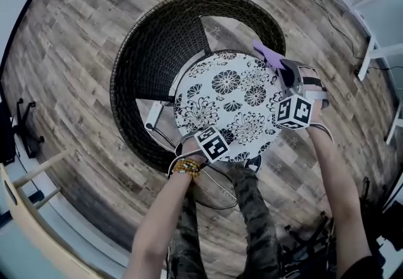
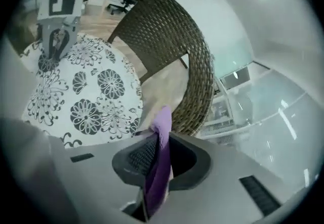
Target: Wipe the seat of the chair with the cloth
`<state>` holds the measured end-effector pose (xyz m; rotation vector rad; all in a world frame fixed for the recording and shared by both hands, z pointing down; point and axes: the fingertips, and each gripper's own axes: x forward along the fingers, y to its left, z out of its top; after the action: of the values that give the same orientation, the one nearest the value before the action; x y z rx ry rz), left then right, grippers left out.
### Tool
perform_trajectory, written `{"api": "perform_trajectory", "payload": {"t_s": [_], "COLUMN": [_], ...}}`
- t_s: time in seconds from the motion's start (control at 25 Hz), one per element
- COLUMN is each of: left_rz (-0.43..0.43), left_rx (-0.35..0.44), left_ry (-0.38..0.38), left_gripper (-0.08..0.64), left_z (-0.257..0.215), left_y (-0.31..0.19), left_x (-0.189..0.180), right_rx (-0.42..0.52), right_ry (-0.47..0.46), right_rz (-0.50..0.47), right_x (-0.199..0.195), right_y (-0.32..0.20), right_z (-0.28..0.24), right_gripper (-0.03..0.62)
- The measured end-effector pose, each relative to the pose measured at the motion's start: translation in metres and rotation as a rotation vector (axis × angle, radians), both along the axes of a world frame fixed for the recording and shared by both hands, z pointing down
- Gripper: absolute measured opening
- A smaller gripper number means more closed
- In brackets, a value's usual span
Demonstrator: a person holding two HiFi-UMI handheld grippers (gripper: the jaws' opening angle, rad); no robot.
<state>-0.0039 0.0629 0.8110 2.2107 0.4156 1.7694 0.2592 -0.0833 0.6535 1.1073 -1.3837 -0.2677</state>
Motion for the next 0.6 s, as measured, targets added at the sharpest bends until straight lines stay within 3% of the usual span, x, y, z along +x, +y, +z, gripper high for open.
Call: {"api": "perform_trajectory", "payload": {"t_s": [0.08,0.16,0.2,0.28,0.36,0.44,0.52,0.6], "left_rz": [0.000,-0.003,-0.004,-0.003,-0.003,-0.004,-0.004,-0.004], "left_rx": [-0.002,-0.006,-0.008,-0.012,-0.011,-0.012,-0.013,-0.013], "left_ry": [-0.004,-0.004,-0.004,-0.002,0.003,0.002,0.001,0.002], "left_gripper": [0.095,0.095,0.095,0.095,0.095,0.095,0.095,0.095], "left_z": [0.001,0.000,0.000,-0.001,-0.001,0.000,0.000,-0.001], "left_y": [0.001,0.001,0.002,0.003,-0.001,-0.001,0.001,0.002], "left_x": [0.000,-0.001,-0.001,-0.001,0.000,-0.002,-0.002,-0.001], "right_rx": [-0.115,-0.247,-0.278,-0.344,-0.486,-0.647,-0.763,-0.803], "right_ry": [0.009,-0.056,-0.126,-0.373,-0.662,-0.879,-0.998,-1.046], "right_rz": [-0.049,-0.073,-0.077,-0.068,-0.049,-0.024,0.013,0.074], "right_x": [-0.019,-0.047,-0.067,-0.124,-0.187,-0.236,-0.258,-0.256], "right_y": [0.021,0.047,0.058,0.082,0.115,0.155,0.185,0.195], "right_z": [0.028,0.064,0.069,0.058,0.050,0.055,0.070,0.088], "right_gripper": [0.043,0.043,0.043,0.043,0.043,0.043,0.043,0.044]}}
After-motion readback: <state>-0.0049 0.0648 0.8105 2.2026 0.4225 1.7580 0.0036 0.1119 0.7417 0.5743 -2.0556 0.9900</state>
